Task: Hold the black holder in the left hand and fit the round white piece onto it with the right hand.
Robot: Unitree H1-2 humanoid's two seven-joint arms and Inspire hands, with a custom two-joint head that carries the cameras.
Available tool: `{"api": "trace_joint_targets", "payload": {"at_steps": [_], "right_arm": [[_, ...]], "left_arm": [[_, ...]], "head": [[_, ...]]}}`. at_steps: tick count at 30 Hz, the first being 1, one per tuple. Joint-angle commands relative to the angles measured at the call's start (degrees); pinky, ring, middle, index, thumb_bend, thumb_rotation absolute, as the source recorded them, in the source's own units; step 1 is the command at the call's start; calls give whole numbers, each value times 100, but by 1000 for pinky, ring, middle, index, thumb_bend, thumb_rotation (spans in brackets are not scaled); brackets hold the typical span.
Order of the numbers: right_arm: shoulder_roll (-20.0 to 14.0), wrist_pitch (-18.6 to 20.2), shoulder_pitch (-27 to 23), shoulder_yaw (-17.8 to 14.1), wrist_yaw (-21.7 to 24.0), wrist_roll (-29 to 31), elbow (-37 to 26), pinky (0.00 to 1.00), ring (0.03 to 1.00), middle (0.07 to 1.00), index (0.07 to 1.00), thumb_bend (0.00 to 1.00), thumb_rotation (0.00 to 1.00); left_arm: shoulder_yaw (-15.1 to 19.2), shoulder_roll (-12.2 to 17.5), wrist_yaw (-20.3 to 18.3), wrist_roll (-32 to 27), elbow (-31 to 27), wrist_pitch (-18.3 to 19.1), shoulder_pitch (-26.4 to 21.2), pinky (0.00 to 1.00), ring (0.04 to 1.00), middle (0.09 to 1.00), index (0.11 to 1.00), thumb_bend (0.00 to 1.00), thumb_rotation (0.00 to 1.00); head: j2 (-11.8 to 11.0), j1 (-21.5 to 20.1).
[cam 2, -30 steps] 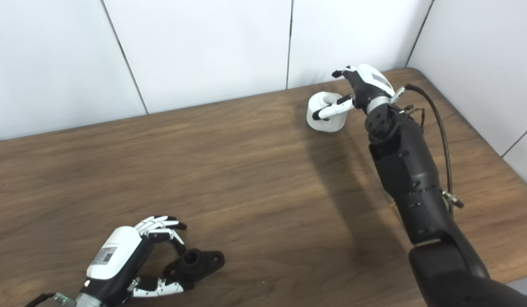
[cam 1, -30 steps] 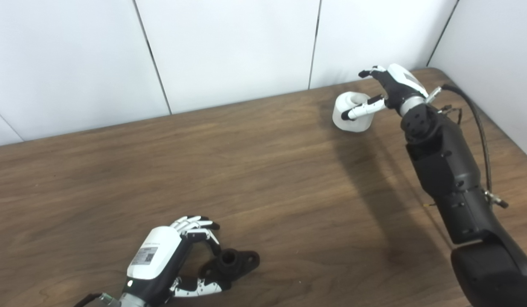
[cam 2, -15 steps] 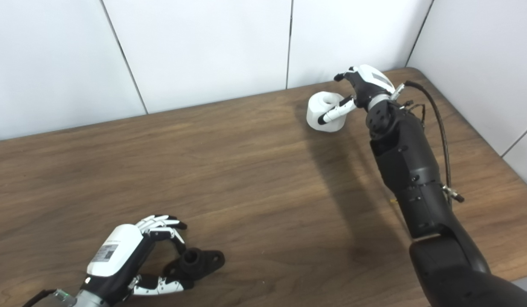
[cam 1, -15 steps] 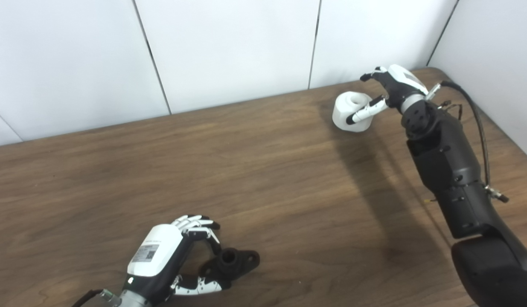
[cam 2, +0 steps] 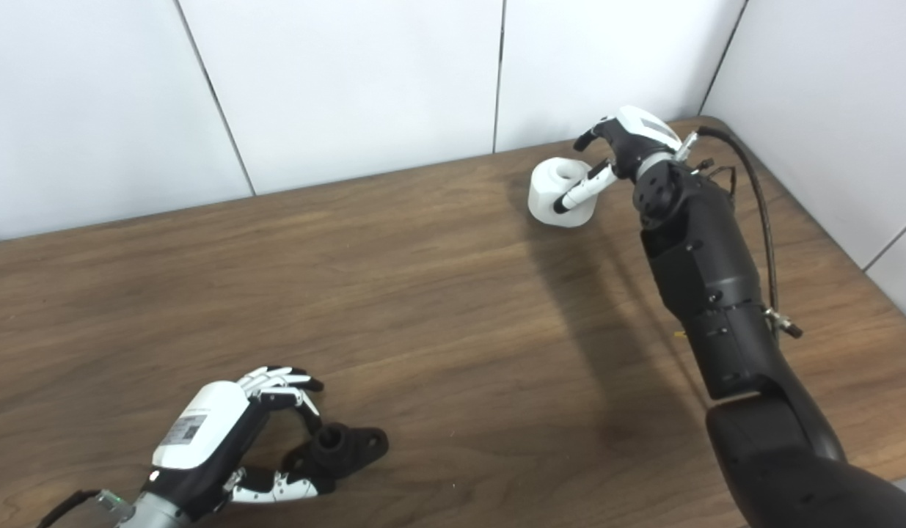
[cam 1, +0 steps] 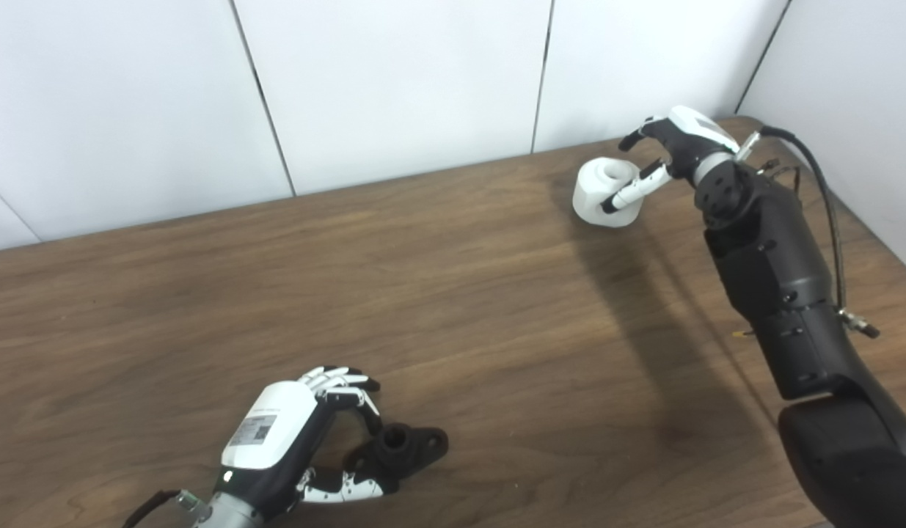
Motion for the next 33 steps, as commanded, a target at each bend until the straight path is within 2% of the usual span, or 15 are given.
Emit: {"api": "trace_joint_targets", "payload": {"at_steps": [1,17,22,33], "right_arm": [[-180,-31,-218,-80,-52,-58,-98,1000,1000,957,732,948,206],[-385,-31,-182,47,16,4,-28,1000,1000,942,714,920,205],[-435,-33,-154,94,-84,174,20,1000,1000,917,707,923,196],[-417,-34,-153,216,-225,312,14,1000,1000,924,683,902,221]], "left_arm": [[-24,32,-86,65,-56,91,1,889,855,787,487,522,51],[-53,-30,-40,79,-7,66,8,892,853,786,487,522,51],[-64,-38,40,87,42,-2,25,886,849,782,487,522,51],[-96,-21,110,96,121,-55,17,893,855,786,487,522,52]], "head": [[5,-7],[-44,42],[-54,81],[-70,96]]}}
